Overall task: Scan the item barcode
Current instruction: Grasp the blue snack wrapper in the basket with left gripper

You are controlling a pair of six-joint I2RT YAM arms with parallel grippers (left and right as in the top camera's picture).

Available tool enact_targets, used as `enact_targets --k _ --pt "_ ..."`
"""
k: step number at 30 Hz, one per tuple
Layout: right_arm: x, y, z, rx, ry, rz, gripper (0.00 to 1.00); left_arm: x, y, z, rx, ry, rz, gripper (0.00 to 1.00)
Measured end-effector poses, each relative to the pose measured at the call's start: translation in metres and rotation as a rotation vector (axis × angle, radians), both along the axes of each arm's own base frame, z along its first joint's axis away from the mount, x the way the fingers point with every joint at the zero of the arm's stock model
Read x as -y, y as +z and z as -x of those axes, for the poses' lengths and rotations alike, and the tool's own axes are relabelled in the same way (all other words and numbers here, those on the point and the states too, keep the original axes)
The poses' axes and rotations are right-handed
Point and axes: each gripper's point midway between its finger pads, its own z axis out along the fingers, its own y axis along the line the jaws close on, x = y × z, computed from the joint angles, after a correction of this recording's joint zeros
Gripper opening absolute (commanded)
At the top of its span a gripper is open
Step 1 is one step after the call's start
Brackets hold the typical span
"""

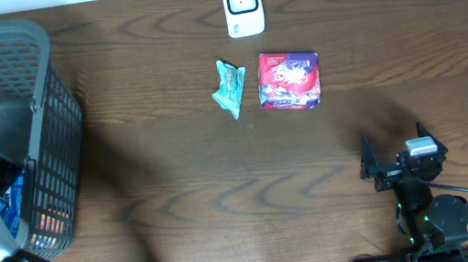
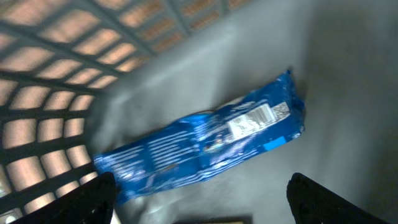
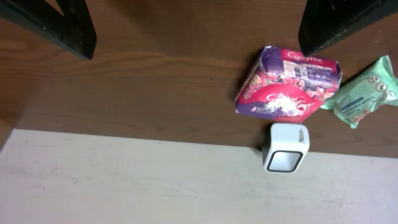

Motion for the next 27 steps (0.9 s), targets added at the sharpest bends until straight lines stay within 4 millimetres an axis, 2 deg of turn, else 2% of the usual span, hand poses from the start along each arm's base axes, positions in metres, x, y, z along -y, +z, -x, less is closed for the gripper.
enact_targets --k 11,14,18,20,26,27 --pt "0.0 0.0 0.0 0.0 0.0 0.0 0.99 -0.004 -0.057 -0.021 -0.048 -0.062 0.089 0.87" --pt "0.0 0.0 0.0 0.0 0.0 0.0 0.99 -0.004 -0.073 -0.022 -0.068 -0.066 0.11 0.81" --pt "0.0 0.0 0.0 0.0 0.0 0.0 0.99 -0.004 -0.09 -0.023 -0.095 -0.075 0.134 0.79" --pt "0.0 0.0 0.0 0.0 0.0 0.0 0.99 -0.005 -0.093 -0.025 -0.091 -0.074 0.135 0.65" --pt "0.0 0.0 0.0 0.0 0.0 0.0 0.99 -0.008 -0.095 -0.026 -0.094 -0.077 0.123 0.09" --pt "0.0 0.0 0.0 0.0 0.0 0.0 0.99 -0.009 -0.095 -0.026 -0.098 -0.076 0.119 0.07"
